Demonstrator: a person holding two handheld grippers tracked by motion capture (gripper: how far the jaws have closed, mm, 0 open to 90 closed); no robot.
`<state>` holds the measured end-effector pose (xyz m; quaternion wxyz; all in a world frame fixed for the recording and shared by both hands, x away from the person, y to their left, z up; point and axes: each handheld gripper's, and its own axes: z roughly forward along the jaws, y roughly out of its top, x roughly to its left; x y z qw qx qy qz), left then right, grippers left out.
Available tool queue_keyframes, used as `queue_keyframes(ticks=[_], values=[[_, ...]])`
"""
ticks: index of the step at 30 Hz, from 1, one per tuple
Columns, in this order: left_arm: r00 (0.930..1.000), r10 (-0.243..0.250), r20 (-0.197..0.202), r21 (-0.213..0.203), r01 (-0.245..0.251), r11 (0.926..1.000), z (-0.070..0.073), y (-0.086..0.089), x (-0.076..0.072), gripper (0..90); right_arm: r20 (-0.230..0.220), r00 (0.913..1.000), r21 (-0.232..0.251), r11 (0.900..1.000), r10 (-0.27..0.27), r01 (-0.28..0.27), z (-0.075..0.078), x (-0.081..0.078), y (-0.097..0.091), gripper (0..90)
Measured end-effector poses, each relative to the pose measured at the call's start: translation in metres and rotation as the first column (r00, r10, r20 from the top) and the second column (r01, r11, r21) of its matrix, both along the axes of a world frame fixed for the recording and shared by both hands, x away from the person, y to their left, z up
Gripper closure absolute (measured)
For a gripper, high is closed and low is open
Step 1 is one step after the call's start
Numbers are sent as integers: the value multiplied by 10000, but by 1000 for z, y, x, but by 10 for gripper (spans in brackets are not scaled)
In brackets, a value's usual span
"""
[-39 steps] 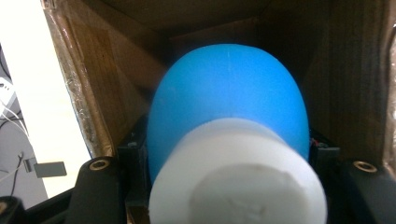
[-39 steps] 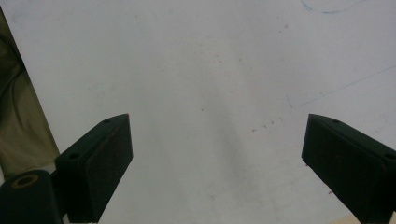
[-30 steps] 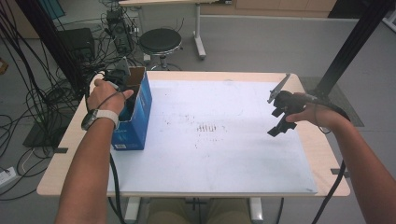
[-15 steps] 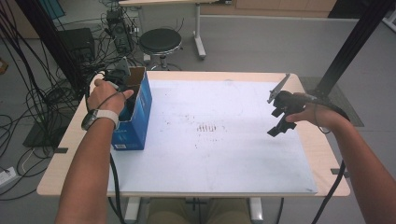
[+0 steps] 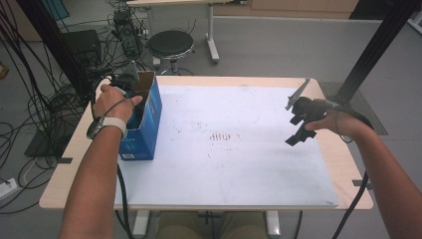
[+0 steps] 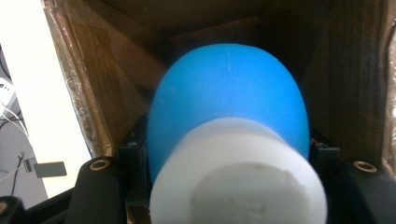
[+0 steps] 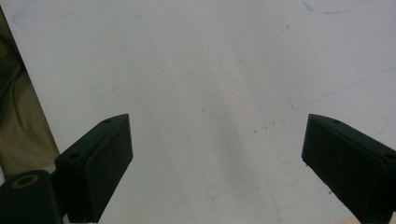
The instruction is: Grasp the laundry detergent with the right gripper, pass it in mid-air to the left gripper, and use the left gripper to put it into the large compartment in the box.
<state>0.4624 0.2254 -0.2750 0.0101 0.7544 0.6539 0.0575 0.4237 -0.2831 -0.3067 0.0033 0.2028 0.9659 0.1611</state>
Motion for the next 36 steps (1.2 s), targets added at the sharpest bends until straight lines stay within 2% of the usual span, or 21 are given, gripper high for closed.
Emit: queue_keyframes(ticks=[30,32,34,36], values=[[9997,-174,188,-76,175,9998,-1,0,0,366,-68,10000,28,10000,-46,47,-3,-1,-1,84],[9998,-199,70,-143,200,9997,-1,0,1,339,-83,10000,17,10000,-42,42,-3,-1,-1,84],[9997,-181,169,-179,184,9997,-1,1,0,321,-94,9999,11,10000,-38,38,-3,-1,-1,84],[9996,-271,104,-130,272,9995,-1,0,0,316,-90,10000,7,10000,-13,13,-3,-1,0,84]])
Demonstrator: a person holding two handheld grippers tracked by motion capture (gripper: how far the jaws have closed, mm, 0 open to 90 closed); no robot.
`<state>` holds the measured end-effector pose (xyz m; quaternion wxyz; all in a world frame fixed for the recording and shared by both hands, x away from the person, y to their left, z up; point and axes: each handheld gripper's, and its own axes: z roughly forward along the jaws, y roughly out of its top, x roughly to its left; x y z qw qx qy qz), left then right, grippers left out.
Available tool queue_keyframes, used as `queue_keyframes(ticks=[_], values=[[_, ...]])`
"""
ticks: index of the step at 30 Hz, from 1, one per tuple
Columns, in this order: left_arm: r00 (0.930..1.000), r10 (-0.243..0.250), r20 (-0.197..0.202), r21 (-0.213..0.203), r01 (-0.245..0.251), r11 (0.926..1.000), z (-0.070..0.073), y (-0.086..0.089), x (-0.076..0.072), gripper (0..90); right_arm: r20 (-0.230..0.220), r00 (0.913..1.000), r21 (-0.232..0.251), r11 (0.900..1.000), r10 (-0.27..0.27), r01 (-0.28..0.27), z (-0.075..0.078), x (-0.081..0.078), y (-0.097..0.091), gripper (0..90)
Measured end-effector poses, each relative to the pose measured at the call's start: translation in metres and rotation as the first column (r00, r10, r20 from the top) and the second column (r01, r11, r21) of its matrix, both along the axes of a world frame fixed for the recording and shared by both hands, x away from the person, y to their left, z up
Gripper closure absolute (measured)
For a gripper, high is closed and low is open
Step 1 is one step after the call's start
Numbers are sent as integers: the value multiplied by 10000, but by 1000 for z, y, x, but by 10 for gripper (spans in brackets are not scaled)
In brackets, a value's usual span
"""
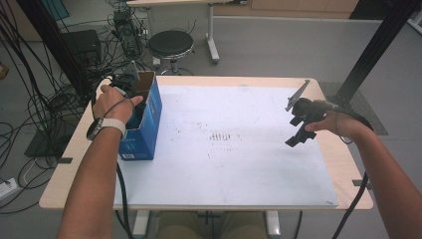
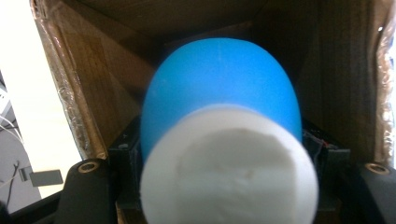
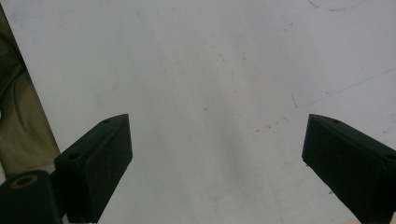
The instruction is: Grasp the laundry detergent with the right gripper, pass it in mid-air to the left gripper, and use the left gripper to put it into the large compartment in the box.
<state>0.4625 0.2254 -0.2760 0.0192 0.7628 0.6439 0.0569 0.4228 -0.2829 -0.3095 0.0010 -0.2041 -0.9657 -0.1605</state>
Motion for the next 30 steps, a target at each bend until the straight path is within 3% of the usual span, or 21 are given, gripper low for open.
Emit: queue_keyframes(ticks=[17,20,22,30], values=[[9992,-172,355,-95,175,9998,12,-1,-4,276,-43,10000,2,10000,51,-51,1,-2,2,85],[9988,-205,449,-184,213,9996,16,1,-6,247,-47,10000,27,10000,72,-72,1,-2,3,85],[9988,-227,445,-466,248,9986,19,3,-7,237,-46,10000,-30,10000,76,-76,1,-1,2,85],[9962,-463,732,-383,492,9981,31,3,-11,143,-37,10000,-44,10000,85,-86,4,-2,3,85]])
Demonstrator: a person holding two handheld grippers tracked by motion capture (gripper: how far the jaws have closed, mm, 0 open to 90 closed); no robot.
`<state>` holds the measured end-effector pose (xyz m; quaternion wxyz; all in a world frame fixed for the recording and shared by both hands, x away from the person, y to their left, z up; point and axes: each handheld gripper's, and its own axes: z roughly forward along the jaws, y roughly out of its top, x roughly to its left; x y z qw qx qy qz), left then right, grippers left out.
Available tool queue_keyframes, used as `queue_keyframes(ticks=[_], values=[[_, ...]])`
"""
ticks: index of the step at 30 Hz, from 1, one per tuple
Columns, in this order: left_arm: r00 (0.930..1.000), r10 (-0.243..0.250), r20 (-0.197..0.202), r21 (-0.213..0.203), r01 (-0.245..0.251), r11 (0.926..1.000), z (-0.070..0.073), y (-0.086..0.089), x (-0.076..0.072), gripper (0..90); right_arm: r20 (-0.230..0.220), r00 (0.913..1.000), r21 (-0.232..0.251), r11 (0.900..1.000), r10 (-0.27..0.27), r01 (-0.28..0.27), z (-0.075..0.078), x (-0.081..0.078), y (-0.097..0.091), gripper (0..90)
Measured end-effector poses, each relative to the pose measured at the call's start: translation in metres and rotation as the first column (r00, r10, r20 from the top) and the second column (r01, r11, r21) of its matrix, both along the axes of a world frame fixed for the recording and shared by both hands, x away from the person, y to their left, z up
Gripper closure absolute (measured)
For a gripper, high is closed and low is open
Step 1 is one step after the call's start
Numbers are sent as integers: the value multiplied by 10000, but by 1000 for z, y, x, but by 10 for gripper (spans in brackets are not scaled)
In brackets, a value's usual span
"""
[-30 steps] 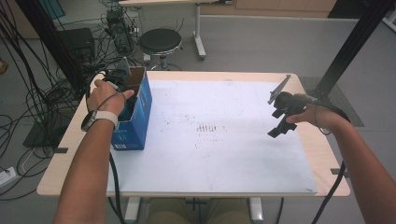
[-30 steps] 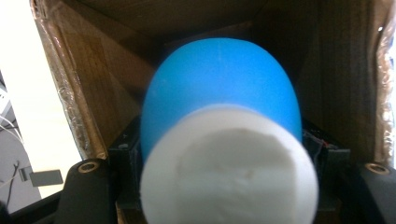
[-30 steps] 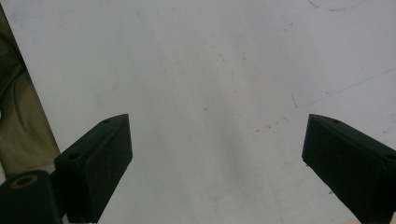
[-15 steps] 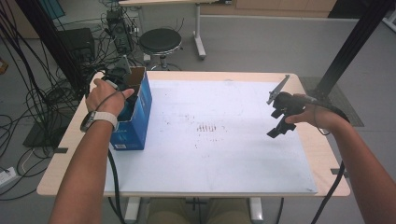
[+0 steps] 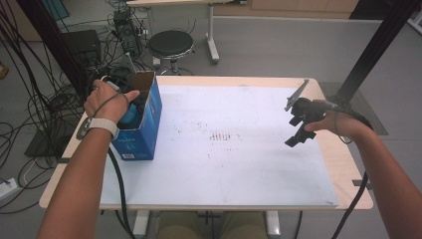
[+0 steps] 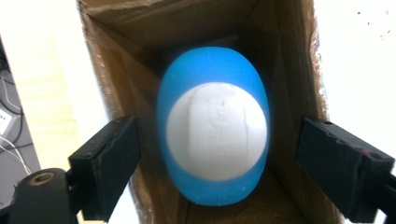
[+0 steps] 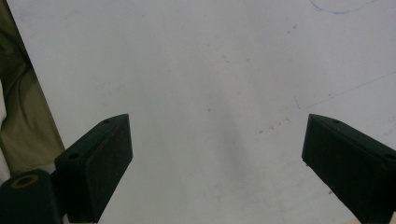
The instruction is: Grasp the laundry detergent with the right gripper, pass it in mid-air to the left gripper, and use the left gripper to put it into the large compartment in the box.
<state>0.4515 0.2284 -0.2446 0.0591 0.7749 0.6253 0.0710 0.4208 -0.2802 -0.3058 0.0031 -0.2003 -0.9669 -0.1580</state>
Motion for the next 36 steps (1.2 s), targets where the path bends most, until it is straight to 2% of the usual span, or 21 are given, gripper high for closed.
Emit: queue_keyframes(ticks=[4,8,13,16,19,21,26,30,33,35,36], values=[[9998,-130,128,-121,131,9998,9,0,-2,140,55,10000,-2,10000,27,-27,2,0,1,85],[9994,-296,190,22,296,9996,16,-2,-4,136,70,10000,-6,10000,2,-2,3,-1,1,85],[9977,-515,451,-31,517,9987,28,-6,-7,136,60,10000,-21,10000,-24,24,4,-2,0,85],[9955,-757,576,-183,769,9969,38,-9,-9,124,83,10000,-47,10000,-44,45,6,-2,0,85],[9902,-1143,796,-182,1161,9931,50,-15,-12,115,122,9999,-64,10000,-57,58,7,-3,-1,85],[9837,-1481,1021,-172,1506,9885,59,-20,-15,114,144,9999,-38,10000,-81,81,9,-3,-2,85],[9681,-2178,1239,-249,2225,9746,75,-30,-19,114,174,9997,-89,9998,-156,158,11,-3,-5,85],[9491,-2814,1414,-65,2851,9585,87,-40,-21,114,173,9997,-100,9998,-169,171,11,-4,-5,85],[9367,-3220,1373,-11,3252,9456,94,-48,-22,114,170,9997,-76,9998,-181,183,11,-5,-5,85],[9239,-3555,1415,-96,3603,9328,98,-54,-23,114,163,9997,-71,9998,-182,183,11,-5,-5,85],[9196,-3651,1453,-140,3708,9286,100,-56,-23,114,170,9997,-75,9998,-182,183,12,-5,-5,85]])
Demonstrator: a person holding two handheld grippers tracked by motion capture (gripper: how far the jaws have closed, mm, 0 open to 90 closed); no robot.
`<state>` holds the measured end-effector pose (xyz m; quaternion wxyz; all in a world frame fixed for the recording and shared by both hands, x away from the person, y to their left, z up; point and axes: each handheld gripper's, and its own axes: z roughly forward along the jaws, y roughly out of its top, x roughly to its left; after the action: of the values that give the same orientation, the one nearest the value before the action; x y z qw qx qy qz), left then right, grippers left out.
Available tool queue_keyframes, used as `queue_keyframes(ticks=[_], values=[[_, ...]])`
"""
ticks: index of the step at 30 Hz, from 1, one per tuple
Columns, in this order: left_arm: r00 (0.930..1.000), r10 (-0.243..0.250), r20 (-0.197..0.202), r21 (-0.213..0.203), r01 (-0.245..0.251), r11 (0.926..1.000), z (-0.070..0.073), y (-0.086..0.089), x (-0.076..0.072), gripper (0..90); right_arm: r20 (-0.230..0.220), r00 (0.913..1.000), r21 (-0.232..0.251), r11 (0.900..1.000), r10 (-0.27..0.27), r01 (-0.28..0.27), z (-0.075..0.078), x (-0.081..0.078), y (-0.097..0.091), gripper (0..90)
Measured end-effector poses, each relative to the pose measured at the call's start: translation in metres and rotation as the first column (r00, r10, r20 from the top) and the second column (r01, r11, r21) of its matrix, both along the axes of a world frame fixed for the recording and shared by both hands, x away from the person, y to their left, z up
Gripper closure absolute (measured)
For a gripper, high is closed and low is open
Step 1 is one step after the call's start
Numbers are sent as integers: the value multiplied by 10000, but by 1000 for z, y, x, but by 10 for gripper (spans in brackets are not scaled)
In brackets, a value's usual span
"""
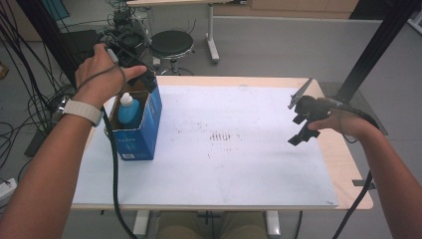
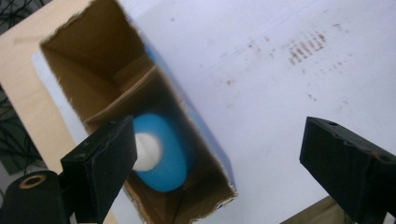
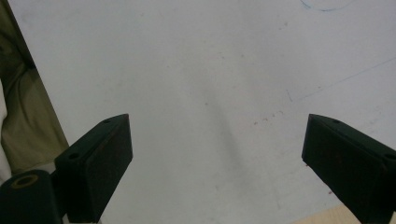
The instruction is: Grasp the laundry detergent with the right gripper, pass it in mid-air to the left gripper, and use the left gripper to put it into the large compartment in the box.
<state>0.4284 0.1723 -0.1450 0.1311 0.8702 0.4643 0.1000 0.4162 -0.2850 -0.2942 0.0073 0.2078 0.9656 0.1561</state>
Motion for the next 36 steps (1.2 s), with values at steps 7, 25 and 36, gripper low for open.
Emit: queue_keyframes(ticks=[7,25,36], values=[[9946,-1038,-88,29,1038,9946,4,-21,-2,114,5,10000,-91,10000,34,-34,2,1,1,85],[9467,-3178,-527,-190,3173,9481,0,-65,0,122,-29,10000,-208,9998,-26,26,9,3,6,85],[9053,-4163,-840,-302,4153,9092,-20,-96,4,122,-26,10000,-210,9998,-68,68,10,2,5,85]])
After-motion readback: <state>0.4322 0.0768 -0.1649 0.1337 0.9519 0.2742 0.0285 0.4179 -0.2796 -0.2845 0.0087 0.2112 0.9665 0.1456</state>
